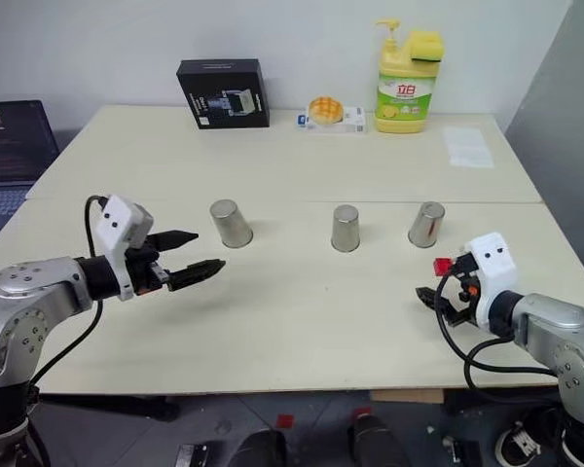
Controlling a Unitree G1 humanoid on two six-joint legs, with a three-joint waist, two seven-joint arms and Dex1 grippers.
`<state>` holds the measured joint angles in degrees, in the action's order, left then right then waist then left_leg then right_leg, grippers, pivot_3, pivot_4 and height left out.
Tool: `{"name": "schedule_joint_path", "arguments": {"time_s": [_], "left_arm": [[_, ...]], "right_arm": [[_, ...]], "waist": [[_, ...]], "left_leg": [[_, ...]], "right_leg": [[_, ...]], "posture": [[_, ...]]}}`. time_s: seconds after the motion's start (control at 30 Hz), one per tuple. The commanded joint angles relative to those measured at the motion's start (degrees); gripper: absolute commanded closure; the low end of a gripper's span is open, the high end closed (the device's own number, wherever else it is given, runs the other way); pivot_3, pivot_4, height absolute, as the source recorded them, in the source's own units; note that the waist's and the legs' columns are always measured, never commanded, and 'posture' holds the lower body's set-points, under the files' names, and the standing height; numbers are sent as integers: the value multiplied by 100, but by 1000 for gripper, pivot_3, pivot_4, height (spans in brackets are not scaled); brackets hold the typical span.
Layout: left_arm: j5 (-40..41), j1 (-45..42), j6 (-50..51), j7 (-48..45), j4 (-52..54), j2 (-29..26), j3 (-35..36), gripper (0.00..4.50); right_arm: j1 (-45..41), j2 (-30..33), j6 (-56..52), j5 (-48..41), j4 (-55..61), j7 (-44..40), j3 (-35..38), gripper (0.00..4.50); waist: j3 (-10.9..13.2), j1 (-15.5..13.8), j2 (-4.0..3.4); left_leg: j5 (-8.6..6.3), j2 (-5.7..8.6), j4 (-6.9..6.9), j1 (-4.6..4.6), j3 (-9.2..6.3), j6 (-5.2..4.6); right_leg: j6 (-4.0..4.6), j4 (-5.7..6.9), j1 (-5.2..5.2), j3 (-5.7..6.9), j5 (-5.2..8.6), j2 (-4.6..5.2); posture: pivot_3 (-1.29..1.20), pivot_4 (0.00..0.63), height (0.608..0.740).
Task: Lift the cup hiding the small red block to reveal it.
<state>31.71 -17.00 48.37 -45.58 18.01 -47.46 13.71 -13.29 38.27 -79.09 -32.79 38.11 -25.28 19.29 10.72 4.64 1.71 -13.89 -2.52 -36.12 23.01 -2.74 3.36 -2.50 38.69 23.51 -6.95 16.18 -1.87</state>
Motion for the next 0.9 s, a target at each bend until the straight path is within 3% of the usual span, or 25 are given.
{"name": "schedule_joint_path", "arguments": {"time_s": [0.03, 0.5, 0.9], "left_arm": [[175, -96, 28, 60, 121, 6, 171, 0], [182, 130, -81, -88, 282, -179, 51, 0], [-40, 121, -434, 22, 178, 1, -229, 0]], "right_arm": [[-128, 109, 5, -59, 122, 28, 165, 47], [-173, 49, 28, -85, 89, 84, 31, 47], [-219, -89, 278, 44, -15, 273, -171, 47]], "waist": [[0, 0, 0], [0, 1, 0], [0, 1, 0]], "left_leg": [[0, 0, 0, 0, 0, 0], [1, 0, -1, -4, 0, 1], [1, 0, -3, -5, 0, 1]], "right_leg": [[0, 0, 0, 0, 0, 0], [0, 7, -1, 0, 0, 0], [0, 12, -1, -1, 0, 0]], "posture": [[0, 150, 740], [0, 150, 740], [0, 150, 740]]}}
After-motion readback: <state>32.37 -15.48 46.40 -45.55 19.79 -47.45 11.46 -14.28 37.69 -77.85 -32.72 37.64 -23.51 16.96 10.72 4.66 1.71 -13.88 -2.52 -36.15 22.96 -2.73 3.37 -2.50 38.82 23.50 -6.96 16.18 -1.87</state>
